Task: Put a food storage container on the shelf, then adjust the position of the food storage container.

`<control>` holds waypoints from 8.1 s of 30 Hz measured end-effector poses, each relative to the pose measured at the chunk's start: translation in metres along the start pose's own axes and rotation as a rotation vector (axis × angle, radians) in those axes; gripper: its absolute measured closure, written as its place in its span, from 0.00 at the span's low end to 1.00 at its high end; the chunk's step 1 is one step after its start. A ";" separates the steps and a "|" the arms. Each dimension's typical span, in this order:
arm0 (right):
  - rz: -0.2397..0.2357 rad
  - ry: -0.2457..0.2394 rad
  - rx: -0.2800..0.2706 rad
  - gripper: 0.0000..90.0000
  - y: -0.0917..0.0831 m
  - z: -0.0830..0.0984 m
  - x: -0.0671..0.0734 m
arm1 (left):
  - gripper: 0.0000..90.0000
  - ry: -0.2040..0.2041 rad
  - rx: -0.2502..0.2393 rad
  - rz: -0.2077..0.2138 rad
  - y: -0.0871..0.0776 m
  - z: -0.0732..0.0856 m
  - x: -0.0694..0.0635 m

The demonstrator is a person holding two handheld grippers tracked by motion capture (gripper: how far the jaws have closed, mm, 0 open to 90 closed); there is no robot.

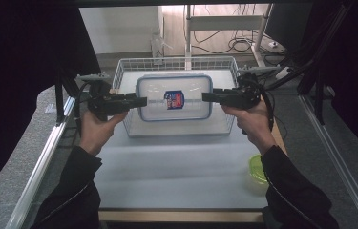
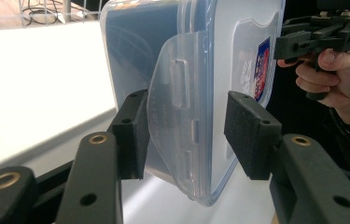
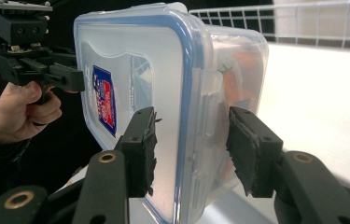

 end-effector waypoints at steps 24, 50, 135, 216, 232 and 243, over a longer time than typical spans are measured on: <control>0.050 0.030 -0.025 0.58 0.036 -0.044 -0.043 | 0.55 -0.061 -0.023 -0.028 0.040 -0.035 0.045; 0.077 0.075 -0.037 0.57 0.047 -0.035 -0.067 | 0.50 0.031 -0.027 -0.065 0.056 -0.024 0.055; 0.199 -0.200 0.043 0.80 0.042 0.010 -0.048 | 0.44 0.320 0.051 -0.215 0.068 0.003 0.033; 0.153 -0.358 0.212 0.06 -0.070 0.208 0.002 | 0.03 0.420 0.155 -0.200 -0.038 0.233 -0.029; 0.308 -0.278 0.250 0.63 -0.102 0.198 -0.018 | 0.03 0.414 0.167 -0.208 -0.039 0.235 -0.026; 0.409 -0.267 0.209 0.99 -0.148 0.185 -0.037 | 0.04 0.423 0.173 -0.203 -0.038 0.235 -0.027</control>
Point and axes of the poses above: each handheld gripper's, and its own axes: y roughly forward along the jaws, z roughly out of its underside, x roughly to its left, the point moved 5 cm from there along y, roughly forward along the jaws, and after that the axes turned 15 degrees about -x, right-handed, at the moved point
